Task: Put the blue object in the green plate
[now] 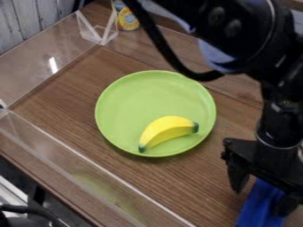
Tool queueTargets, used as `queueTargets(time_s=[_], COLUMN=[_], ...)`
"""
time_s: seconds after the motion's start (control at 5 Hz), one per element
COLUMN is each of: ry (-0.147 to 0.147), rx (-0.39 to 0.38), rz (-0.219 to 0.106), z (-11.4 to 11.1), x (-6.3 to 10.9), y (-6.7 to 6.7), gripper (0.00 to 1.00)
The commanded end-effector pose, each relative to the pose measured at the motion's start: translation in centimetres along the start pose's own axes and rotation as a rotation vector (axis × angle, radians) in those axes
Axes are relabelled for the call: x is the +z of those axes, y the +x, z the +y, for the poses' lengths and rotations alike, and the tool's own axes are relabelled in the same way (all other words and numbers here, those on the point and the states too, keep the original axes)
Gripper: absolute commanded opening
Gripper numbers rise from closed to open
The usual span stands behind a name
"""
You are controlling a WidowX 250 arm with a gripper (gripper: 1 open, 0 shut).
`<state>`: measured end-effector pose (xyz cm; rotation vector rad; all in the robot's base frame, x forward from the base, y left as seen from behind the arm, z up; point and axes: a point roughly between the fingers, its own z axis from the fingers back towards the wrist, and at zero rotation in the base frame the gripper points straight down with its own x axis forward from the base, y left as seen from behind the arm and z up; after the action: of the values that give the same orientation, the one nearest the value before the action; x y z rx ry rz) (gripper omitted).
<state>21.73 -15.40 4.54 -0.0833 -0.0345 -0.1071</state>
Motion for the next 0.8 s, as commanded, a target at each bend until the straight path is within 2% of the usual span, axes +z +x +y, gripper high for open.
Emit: queueTargets(time_s=[0.0, 0.2, 0.6], ry=[-0.015, -0.014, 0.005], rx=[0.001, -0.002, 0.006], rz=[-0.025, -0.019, 0.006], z=[0.1, 0.3, 0.7], x=[0.3, 0.6, 2.3], y=[0.3, 0.4, 0.4], gripper=[0.0, 0.0, 0.0])
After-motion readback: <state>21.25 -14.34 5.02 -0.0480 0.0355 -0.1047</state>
